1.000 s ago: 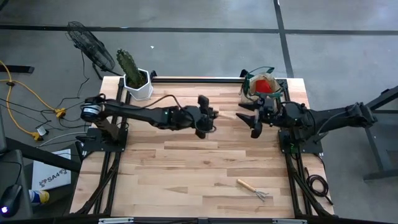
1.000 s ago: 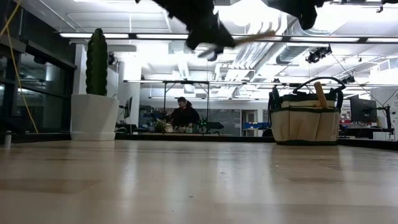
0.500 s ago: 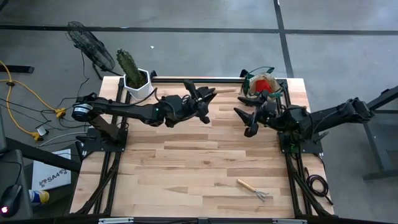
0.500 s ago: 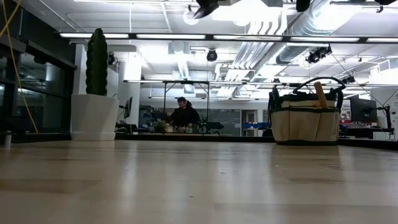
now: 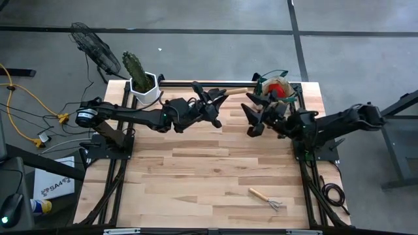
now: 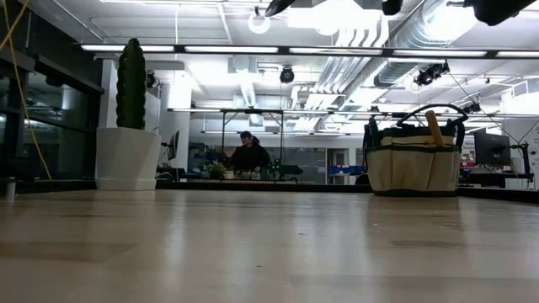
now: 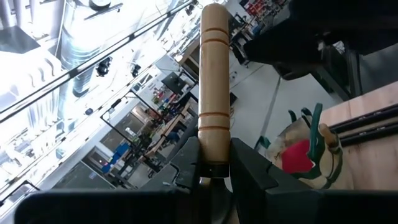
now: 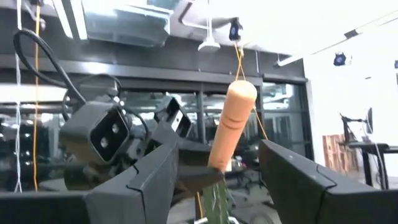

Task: Pick & Place Garden tools in Gardening bag
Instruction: Put the brown trowel into the gardening bag

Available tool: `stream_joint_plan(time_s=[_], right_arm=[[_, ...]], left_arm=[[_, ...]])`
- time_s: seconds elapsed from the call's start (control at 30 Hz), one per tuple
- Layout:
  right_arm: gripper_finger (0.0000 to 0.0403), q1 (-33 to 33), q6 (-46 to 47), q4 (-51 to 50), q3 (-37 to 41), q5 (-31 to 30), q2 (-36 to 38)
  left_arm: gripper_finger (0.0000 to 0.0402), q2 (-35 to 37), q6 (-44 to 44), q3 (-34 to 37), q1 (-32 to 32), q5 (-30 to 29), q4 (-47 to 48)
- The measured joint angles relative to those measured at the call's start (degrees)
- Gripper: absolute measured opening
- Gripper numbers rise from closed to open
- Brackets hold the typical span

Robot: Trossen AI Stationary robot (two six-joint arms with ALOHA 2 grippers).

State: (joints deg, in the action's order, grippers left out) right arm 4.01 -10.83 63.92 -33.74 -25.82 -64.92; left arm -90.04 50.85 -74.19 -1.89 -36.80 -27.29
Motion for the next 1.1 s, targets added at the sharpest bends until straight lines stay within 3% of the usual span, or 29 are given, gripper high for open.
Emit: stream_joint_plan(time_s=[0.13, 0.63, 0.83, 1.1], right_arm=[[0.0215, -1.89, 0.47, 2.42, 0.00, 1.05, -1.14], [0.0215, -10.21, 8.51, 9.65, -0.08, 14.93, -4.54], [0.0215, -11.99, 9.55, 10.59, -3.87, 18.87, -7.69], [0.0215, -12.03, 9.19, 10.05, -6.10, 18.57, -10.57]], left_arm=[[0.0052, 0.00, -0.09, 0.00, 0.00, 0.46, 0.04], [0.0052, 0.00, -0.13, 0.00, 0.00, 0.72, 0.00], [0.0052, 0.00, -0.15, 0.00, 0.00, 0.74, 0.02], [0.0052, -0.02, 0.16, 0.00, 0.00, -0.04, 0.07]])
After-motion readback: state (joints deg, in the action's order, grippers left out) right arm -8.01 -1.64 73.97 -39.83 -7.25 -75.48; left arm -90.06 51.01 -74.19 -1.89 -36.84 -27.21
